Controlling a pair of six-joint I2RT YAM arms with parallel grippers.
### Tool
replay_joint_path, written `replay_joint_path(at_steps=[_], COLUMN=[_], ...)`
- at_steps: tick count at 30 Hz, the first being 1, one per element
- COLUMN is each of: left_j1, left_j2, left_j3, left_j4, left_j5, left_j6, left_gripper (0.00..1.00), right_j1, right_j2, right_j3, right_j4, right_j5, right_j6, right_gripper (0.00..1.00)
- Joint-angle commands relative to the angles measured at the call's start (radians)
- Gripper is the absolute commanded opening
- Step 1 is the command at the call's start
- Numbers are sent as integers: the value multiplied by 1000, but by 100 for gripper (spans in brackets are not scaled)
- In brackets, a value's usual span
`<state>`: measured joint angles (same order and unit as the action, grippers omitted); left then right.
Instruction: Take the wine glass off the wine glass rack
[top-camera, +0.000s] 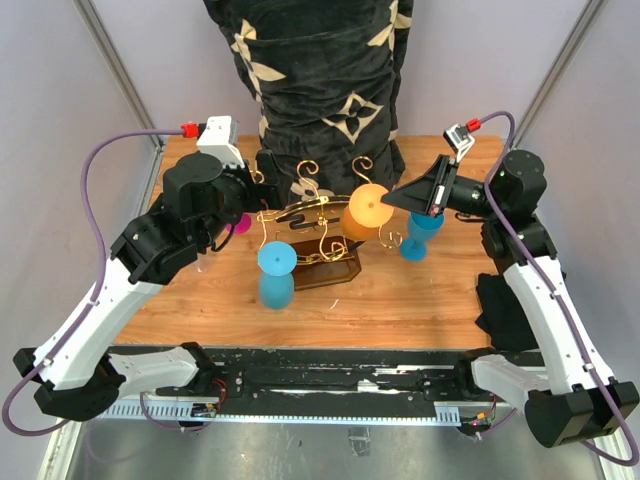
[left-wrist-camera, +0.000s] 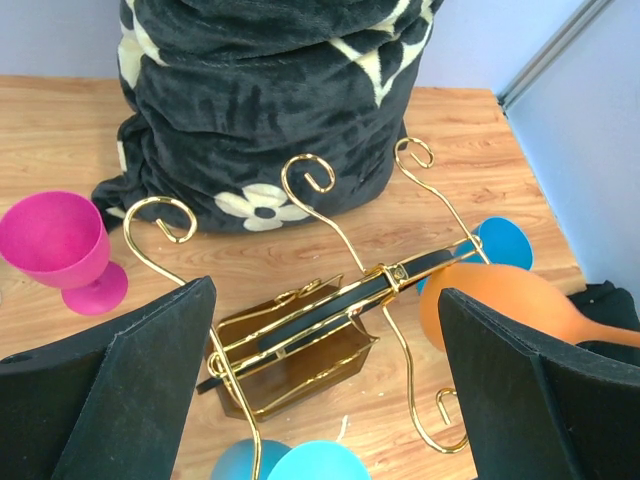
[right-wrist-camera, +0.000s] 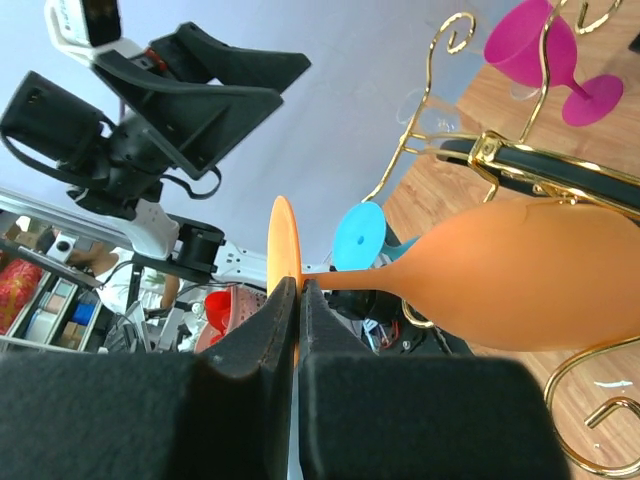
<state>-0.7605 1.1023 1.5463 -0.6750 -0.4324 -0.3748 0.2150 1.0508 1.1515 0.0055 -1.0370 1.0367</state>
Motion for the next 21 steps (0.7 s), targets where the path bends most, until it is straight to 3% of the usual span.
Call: replay_joint_path(at_steps=[1,5,7,9,11,16,21], left_j1=[7,7,7,7,7,7,7], left_j2=[-18,-27,-27,-19,-6,11,32], left_j3=[13,15,7,5,2,-54,-64], left_j4=[16,17,27,42,54,116,113], left_j5=[-9,-7,-2,11,24,76,75], left_j6=[19,26,34,45,52,55,63], left_gripper=[100,100,100,100,100,100,100], right_j1=[-54,-112,-126,-118,-113,-97,-79], right_j2=[-6,32,66,140,199,350,580], right_j3=[106,200,320,500,601,571,523], right_j4=[81,60,-105,-425,-561,-504,-351], right_j5=[-32,-16,50,258,501,1081,1430], right_j6=[40,-25,-254,-576,-787,-1171,-1375], right_gripper=[1,1,1,1,1,1,1])
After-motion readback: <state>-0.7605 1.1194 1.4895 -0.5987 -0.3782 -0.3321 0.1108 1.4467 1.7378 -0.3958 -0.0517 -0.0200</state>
